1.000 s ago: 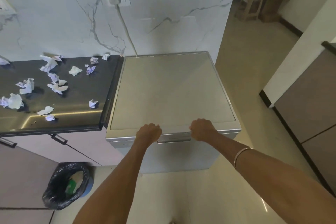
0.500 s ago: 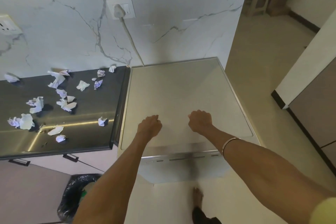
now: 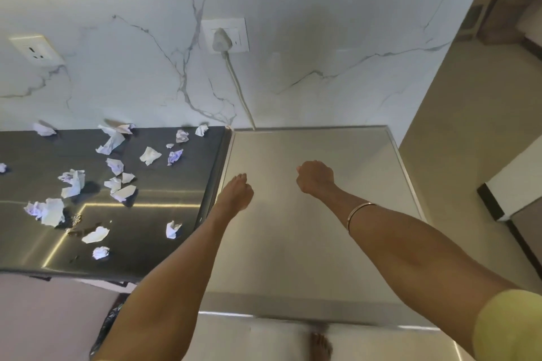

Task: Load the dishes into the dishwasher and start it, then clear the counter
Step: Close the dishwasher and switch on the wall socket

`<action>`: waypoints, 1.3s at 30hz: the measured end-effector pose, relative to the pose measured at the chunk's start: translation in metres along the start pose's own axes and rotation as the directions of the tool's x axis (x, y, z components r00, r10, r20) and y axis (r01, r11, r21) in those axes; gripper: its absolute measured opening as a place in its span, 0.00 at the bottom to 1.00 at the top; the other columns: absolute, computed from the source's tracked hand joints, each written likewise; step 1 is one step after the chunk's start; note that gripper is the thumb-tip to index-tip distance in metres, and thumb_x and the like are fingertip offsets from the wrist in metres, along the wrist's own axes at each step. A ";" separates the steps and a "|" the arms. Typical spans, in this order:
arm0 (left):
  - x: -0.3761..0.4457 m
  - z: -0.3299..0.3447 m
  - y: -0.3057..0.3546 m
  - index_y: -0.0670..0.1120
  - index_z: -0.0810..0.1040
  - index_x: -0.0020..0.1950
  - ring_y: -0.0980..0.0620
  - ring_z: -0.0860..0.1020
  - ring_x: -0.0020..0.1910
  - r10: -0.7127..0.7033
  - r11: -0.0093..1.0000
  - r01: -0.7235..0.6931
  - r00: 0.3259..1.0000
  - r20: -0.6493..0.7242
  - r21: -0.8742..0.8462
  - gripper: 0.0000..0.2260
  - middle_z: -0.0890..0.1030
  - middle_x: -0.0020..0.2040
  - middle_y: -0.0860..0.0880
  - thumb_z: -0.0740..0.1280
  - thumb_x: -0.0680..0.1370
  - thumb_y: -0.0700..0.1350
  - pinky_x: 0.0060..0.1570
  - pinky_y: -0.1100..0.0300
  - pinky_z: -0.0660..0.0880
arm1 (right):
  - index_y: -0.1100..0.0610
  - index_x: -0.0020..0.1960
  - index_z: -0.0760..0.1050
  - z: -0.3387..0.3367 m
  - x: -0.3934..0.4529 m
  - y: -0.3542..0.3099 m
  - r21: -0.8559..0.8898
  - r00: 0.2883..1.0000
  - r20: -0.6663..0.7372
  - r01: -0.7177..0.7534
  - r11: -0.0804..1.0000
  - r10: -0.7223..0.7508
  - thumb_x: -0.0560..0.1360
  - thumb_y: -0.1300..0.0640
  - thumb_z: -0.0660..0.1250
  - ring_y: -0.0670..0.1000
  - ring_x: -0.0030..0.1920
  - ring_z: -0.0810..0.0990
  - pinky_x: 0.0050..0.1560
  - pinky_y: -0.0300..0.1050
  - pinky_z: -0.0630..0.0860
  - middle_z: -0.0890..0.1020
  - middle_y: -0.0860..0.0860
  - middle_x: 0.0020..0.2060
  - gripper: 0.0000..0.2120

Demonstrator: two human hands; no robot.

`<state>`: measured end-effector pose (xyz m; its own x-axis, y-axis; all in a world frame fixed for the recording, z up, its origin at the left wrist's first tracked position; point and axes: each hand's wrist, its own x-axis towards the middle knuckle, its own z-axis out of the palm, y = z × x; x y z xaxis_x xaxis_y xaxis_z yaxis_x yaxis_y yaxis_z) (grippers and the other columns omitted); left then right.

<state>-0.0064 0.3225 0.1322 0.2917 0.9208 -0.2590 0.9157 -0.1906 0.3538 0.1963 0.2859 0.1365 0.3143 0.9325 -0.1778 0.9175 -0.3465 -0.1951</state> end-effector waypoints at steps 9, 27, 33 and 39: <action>0.082 -0.077 -0.022 0.39 0.63 0.75 0.37 0.67 0.71 -0.013 0.999 0.010 0.997 -0.078 -0.035 0.25 0.67 0.73 0.39 0.56 0.77 0.36 0.67 0.45 0.66 | 0.61 0.66 0.73 -0.027 0.063 -0.053 0.042 0.999 -0.050 0.002 0.999 0.000 0.83 0.54 0.56 0.58 0.66 0.72 0.61 0.51 0.71 0.76 0.57 0.64 0.17; 0.197 -0.183 0.037 0.50 0.40 0.80 0.46 0.76 0.30 0.401 0.915 -0.343 0.839 -0.368 0.214 0.40 0.71 0.32 0.47 0.62 0.77 0.39 0.36 0.50 0.80 | 0.60 0.77 0.55 -0.115 0.156 -0.143 0.082 0.940 -0.340 0.029 0.996 0.000 0.78 0.61 0.64 0.59 0.67 0.71 0.55 0.55 0.76 0.66 0.55 0.72 0.31; 0.223 -0.187 0.048 0.48 0.40 0.80 0.45 0.76 0.36 0.339 0.937 -0.275 0.865 -0.369 0.217 0.40 0.76 0.55 0.39 0.63 0.77 0.38 0.37 0.53 0.75 | 0.61 0.75 0.59 -0.120 0.163 -0.124 0.044 0.943 -0.332 -0.014 0.999 0.028 0.78 0.60 0.63 0.60 0.65 0.72 0.53 0.54 0.76 0.70 0.58 0.69 0.28; 0.232 -0.186 0.062 0.48 0.39 0.80 0.41 0.78 0.52 0.238 0.971 -0.217 0.921 -0.307 0.102 0.41 0.72 0.65 0.41 0.65 0.77 0.40 0.47 0.49 0.77 | 0.61 0.75 0.59 -0.123 0.164 -0.122 0.054 0.941 -0.338 0.014 0.998 0.005 0.77 0.61 0.62 0.60 0.63 0.74 0.52 0.53 0.76 0.71 0.58 0.67 0.27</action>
<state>0.0662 0.5876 0.2612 0.4022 0.9074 0.1218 0.8538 -0.4197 0.3080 0.1658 0.4933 0.2496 0.3825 0.9104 0.1579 0.9075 -0.3380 -0.2494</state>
